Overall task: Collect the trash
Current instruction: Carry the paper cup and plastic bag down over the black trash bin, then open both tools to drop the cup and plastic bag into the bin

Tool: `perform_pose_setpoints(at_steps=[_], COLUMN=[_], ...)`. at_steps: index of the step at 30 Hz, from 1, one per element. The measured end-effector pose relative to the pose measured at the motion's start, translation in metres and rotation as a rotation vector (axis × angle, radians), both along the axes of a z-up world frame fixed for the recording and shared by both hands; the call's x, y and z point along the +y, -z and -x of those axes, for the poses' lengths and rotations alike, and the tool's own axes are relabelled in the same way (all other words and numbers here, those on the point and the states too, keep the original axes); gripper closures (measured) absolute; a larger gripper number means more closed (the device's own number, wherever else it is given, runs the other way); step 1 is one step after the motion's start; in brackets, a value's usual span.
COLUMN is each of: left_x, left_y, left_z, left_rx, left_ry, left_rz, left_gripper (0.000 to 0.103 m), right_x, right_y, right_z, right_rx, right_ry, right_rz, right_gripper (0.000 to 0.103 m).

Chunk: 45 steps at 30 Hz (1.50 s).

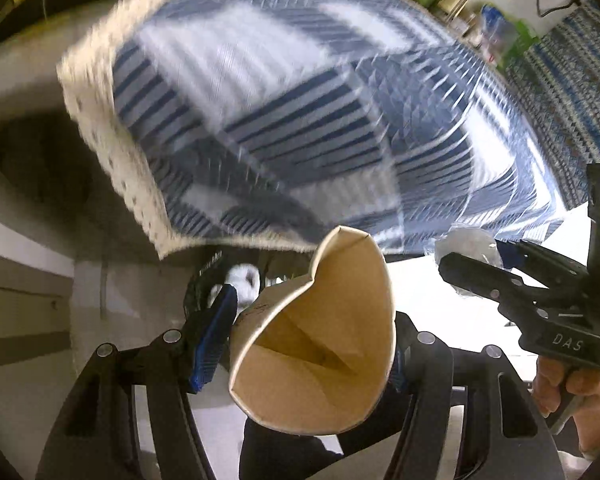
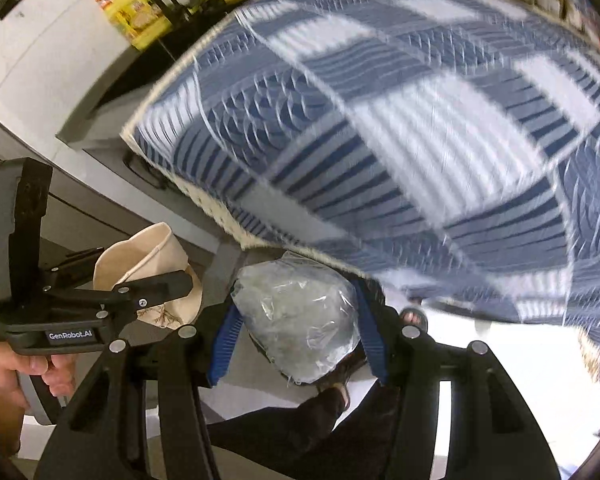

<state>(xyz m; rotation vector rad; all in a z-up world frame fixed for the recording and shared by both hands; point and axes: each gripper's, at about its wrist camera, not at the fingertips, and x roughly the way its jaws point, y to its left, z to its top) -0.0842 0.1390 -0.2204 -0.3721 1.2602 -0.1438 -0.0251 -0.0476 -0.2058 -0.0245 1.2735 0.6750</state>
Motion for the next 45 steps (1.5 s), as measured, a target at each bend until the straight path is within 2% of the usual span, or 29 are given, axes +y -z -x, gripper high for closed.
perform_pose_setpoints(at_steps=[6, 11, 18, 19, 20, 23, 26, 35, 45], left_x=[-0.002, -0.005, -0.009, -0.011, -0.011, -0.011, -0.009, -0.014, -0.028], left_y=[0.044, 0.07, 0.091, 0.093, 0.094, 0.097, 0.103, 0.084, 0.014], left_z=[0.006, 0.005, -0.004, -0.006, -0.007, -0.009, -0.01, -0.004, 0.009], left_rx=[0.103, 0.153, 0.205, 0.218, 0.223, 0.24, 0.272, 0.253, 0.147], left_ry=[0.011, 0.019, 0.025, 0.03, 0.029, 0.019, 0.015, 0.001, -0.067], left_rz=[0.016, 0.017, 0.045, 0.044, 0.038, 0.007, -0.005, -0.034, -0.078], left_gripper=[0.041, 0.041, 0.038, 0.038, 0.037, 0.019, 0.019, 0.019, 0.019], right_x=[0.006, 0.005, -0.001, -0.001, -0.002, -0.008, -0.015, -0.039, -0.07], right_y=[0.037, 0.06, 0.073, 0.071, 0.068, 0.063, 0.059, 0.039, 0.001], right_z=[0.013, 0.011, -0.004, -0.006, -0.009, -0.014, -0.018, -0.008, 0.007], right_rx=[0.081, 0.134, 0.194, 0.202, 0.206, 0.205, 0.21, 0.174, 0.109], right_ry=[0.0, 0.017, 0.069, 0.075, 0.084, 0.118, 0.148, 0.171, 0.137], right_rz=[0.024, 0.028, -0.012, -0.026, -0.043, -0.082, -0.108, -0.11, -0.121], right_gripper=[0.049, 0.049, 0.048, 0.044, 0.036, 0.031, 0.03, 0.03, 0.03])
